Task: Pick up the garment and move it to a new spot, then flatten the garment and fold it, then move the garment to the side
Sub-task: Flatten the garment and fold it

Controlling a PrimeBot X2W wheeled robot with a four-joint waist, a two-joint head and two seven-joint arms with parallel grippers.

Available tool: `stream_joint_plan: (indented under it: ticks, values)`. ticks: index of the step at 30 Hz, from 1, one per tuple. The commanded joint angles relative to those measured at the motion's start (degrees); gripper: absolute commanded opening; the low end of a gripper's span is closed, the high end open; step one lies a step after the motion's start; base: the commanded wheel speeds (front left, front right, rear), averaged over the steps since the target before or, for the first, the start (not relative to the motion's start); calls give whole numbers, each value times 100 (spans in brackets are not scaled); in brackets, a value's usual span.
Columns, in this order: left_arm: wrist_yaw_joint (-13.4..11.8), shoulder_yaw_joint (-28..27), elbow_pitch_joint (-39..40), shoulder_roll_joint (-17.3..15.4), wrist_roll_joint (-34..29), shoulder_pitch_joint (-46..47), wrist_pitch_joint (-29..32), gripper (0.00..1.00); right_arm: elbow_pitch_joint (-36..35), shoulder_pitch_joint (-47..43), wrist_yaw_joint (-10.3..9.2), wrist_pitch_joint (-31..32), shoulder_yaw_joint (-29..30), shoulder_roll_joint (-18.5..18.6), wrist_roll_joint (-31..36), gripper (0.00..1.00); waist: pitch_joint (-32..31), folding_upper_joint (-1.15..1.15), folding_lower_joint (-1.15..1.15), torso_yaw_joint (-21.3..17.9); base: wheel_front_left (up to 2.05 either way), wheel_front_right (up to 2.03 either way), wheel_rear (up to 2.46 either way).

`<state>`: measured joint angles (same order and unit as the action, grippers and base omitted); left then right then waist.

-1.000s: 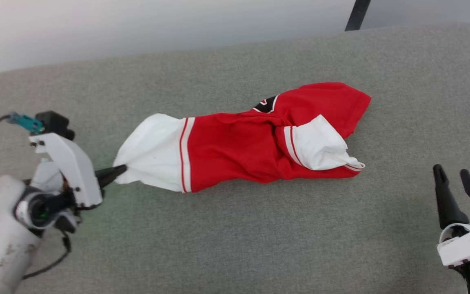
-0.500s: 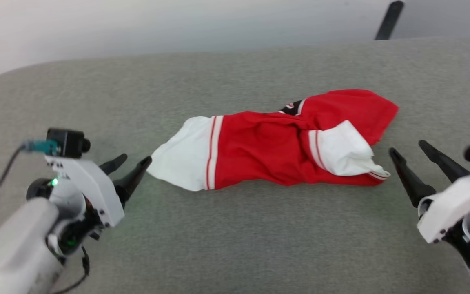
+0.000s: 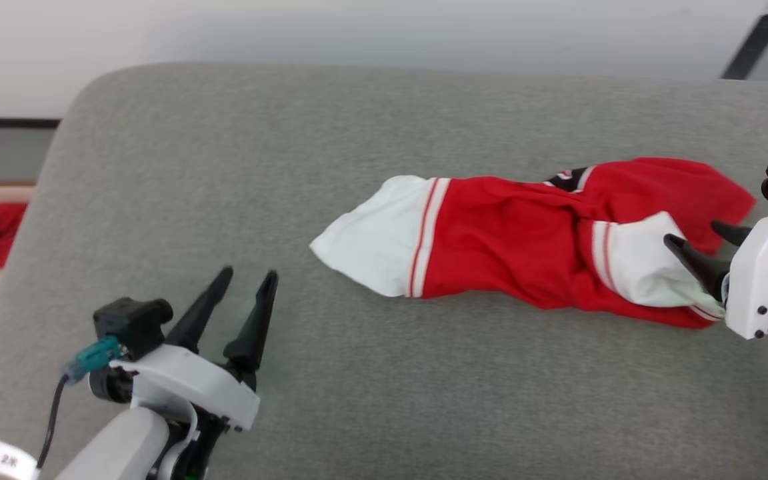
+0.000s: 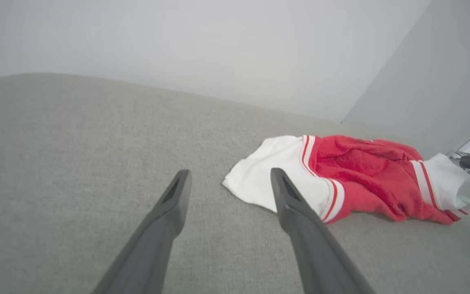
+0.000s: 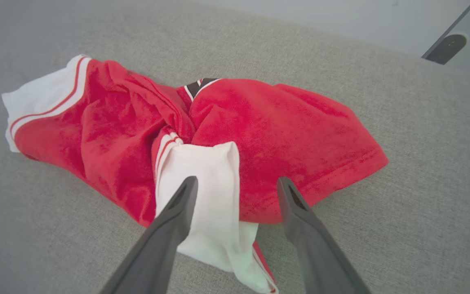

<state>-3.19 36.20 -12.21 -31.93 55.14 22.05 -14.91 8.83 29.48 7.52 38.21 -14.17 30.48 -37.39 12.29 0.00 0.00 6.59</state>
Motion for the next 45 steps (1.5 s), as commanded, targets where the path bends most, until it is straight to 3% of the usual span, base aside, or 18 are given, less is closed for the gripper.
stream_joint_plan:
  ticks: [1,8,18,19,21,24,25,36,45]
  values:
    - [-77,-410,222,192,-365,-192,-31,100,42,117,-6,234,-36,85,-91,100,133,0,0,294,0,0,0]
    - [147,-1505,652,1009,-1476,-972,-19,100,-22,301,-6,705,-146,258,-244,100,269,0,0,468,0,0,0]
    - [618,-2117,514,1490,-2124,-1182,-20,100,-183,206,-6,906,-152,309,-262,100,332,0,0,447,0,0,0]
    - [652,-2161,507,1527,-2169,-1179,-21,100,-185,210,-6,911,-153,297,-266,96,352,0,0,440,0,0,0]
    - [732,-2223,479,1605,-2239,-1164,-21,100,-173,217,-6,918,-152,273,-266,62,380,0,0,434,0,0,0]
    - [829,-2300,434,1694,-2323,-1128,-21,100,-210,247,-6,922,-192,247,-303,3,420,0,0,425,0,0,0]
    - [845,-2330,415,1722,-2349,-1119,-21,100,-222,260,-6,893,-184,242,-327,0,426,0,0,422,0,0,0]
    - [996,-2624,270,1909,-2493,-1298,-21,100,-317,205,-6,299,316,84,-310,0,321,0,0,200,0,0,0]
    - [1038,-2707,333,1914,-2532,-1335,-20,100,-172,-103,-6,-320,2290,-291,-161,0,435,0,0,-104,0,0,0]
